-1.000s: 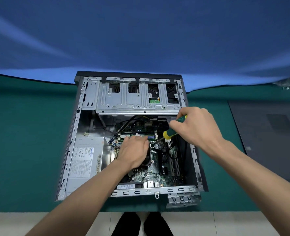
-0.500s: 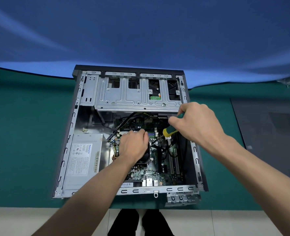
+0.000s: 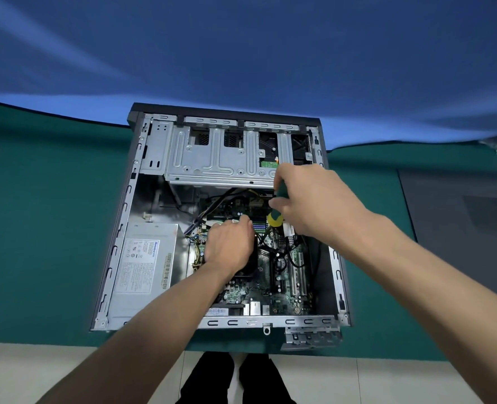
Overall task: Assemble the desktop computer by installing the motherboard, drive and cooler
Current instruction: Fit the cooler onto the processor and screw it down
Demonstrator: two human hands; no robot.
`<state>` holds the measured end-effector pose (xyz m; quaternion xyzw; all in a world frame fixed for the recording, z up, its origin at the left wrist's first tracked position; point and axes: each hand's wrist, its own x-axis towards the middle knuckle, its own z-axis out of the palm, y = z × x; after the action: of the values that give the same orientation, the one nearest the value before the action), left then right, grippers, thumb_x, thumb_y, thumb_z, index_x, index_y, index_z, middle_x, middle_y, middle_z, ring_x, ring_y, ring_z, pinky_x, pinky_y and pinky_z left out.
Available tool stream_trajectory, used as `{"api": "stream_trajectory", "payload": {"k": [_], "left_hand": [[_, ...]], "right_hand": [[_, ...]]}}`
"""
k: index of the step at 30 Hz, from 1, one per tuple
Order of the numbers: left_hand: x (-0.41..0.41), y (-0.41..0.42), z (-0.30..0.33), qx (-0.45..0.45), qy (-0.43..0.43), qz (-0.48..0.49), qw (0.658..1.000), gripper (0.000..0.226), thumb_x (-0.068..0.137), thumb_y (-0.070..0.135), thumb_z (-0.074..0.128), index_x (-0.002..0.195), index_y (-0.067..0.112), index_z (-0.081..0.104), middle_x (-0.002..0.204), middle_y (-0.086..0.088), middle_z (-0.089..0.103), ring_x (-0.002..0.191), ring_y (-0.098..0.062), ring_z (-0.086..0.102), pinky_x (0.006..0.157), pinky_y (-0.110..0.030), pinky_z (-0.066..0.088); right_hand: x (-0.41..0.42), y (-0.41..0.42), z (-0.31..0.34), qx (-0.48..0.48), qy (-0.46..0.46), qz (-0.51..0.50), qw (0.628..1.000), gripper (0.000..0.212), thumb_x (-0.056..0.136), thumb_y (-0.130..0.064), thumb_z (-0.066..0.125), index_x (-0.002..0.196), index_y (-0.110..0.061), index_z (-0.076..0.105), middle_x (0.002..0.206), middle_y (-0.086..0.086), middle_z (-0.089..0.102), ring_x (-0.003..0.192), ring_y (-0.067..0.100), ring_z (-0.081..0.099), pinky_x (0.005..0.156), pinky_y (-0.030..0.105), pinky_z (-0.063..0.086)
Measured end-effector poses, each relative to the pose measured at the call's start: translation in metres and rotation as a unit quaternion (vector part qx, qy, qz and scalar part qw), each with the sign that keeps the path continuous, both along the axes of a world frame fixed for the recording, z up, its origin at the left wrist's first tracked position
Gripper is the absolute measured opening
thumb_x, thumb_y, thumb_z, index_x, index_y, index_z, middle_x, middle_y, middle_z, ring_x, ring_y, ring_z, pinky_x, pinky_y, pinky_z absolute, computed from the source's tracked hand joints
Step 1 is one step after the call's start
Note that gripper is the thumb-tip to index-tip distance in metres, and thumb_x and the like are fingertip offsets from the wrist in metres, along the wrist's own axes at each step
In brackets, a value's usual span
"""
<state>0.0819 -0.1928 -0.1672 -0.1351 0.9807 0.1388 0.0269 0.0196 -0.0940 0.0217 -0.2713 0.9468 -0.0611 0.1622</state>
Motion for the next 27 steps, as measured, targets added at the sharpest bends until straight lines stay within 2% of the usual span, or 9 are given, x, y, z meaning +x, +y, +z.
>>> {"api": "stream_trajectory", "payload": {"k": [2,4,8,13,15,19,22,25,27], "left_hand": [[0.0,-0.001,0.0,0.021,-0.004,0.015,1.0,0.026,0.1,0.033,0.026,0.105,0.014,0.044,0.073,-0.006,0.06,0.058,-0.023,0.038,0.057,-0.033,0.027],[0.0,-0.001,0.001,0.036,-0.01,0.023,0.999,0.023,0.1,0.033,0.026,0.105,0.014,0.039,0.069,-0.004,0.054,0.058,-0.024,0.038,0.058,-0.034,0.027],[0.0,0.0,0.001,0.026,-0.013,0.012,1.0,0.019,0.1,0.027,0.028,0.099,0.013,0.041,0.07,-0.007,0.056,0.059,-0.025,0.041,0.058,-0.035,0.029],[0.0,0.0,0.003,0.0,-0.02,0.004,1.0,0.013,0.097,0.016,0.036,0.097,0.011,0.048,0.075,-0.009,0.061,0.058,-0.024,0.036,0.06,-0.033,0.027],[0.001,0.0,0.005,0.0,-0.024,0.005,1.0,0.008,0.096,0.013,0.037,0.095,0.012,0.045,0.068,-0.005,0.056,0.053,-0.021,0.031,0.06,-0.033,0.025],[0.0,-0.001,0.004,0.037,-0.026,0.016,0.999,0.004,0.093,0.01,0.037,0.095,0.013,0.034,0.067,-0.005,0.048,0.058,-0.026,0.038,0.058,-0.035,0.029],[0.002,-0.001,0.005,0.034,-0.019,0.005,0.999,0.012,0.09,0.009,0.039,0.089,0.015,0.028,0.066,-0.004,0.044,0.057,-0.025,0.036,0.058,-0.034,0.027],[0.002,-0.001,0.006,0.022,-0.011,0.001,1.0,0.004,0.094,0.009,0.037,0.096,0.012,0.039,0.064,-0.002,0.041,0.055,-0.023,0.034,0.058,-0.034,0.027],[0.002,-0.001,0.006,0.018,-0.015,-0.004,1.0,0.008,0.092,0.008,0.037,0.099,0.011,0.04,0.063,-0.002,0.041,0.055,-0.023,0.034,0.058,-0.034,0.027]], "right_hand": [[0.002,-0.006,0.002,0.038,0.043,0.017,0.998,0.023,0.095,-0.032,0.053,0.088,-0.012,0.045,0.093,0.013,0.062,0.074,0.03,0.047,0.055,0.03,0.031],[0.001,-0.01,0.004,0.073,0.055,0.024,0.995,0.026,0.098,-0.037,0.046,0.089,-0.013,0.044,0.099,0.013,0.062,0.079,0.031,0.049,0.06,0.03,0.031],[0.001,-0.011,0.009,0.103,-0.058,0.007,0.993,0.039,0.093,-0.037,0.05,0.124,-0.016,0.037,0.121,0.011,0.048,0.106,0.035,0.053,0.072,0.035,0.035],[0.012,-0.013,0.007,0.087,0.024,0.009,0.996,0.026,0.094,-0.034,0.053,0.105,-0.012,0.043,0.11,0.013,0.06,0.098,0.033,0.057,0.065,0.032,0.029],[0.01,-0.014,0.008,0.111,0.041,-0.004,0.993,0.034,0.097,-0.042,0.047,0.11,-0.011,0.049,0.11,0.009,0.062,0.1,0.03,0.059,0.062,0.031,0.028],[0.006,-0.015,0.013,0.107,-0.064,-0.015,0.992,0.043,0.093,-0.036,0.052,0.126,-0.013,0.036,0.124,0.009,0.049,0.109,0.033,0.053,0.072,0.034,0.033],[0.014,-0.016,0.011,0.095,-0.017,-0.008,0.995,0.031,0.093,-0.026,0.052,0.12,-0.011,0.045,0.117,0.01,0.055,0.104,0.031,0.055,0.069,0.031,0.033],[0.017,-0.018,0.006,0.112,0.07,-0.008,0.991,0.024,0.099,-0.026,0.046,0.115,-0.01,0.051,0.111,0.008,0.062,0.101,0.027,0.061,0.062,0.03,0.032],[0.014,-0.017,0.008,0.111,0.007,-0.023,0.994,0.03,0.098,-0.032,0.046,0.12,-0.012,0.044,0.117,0.009,0.056,0.104,0.03,0.058,0.066,0.031,0.032]]}}
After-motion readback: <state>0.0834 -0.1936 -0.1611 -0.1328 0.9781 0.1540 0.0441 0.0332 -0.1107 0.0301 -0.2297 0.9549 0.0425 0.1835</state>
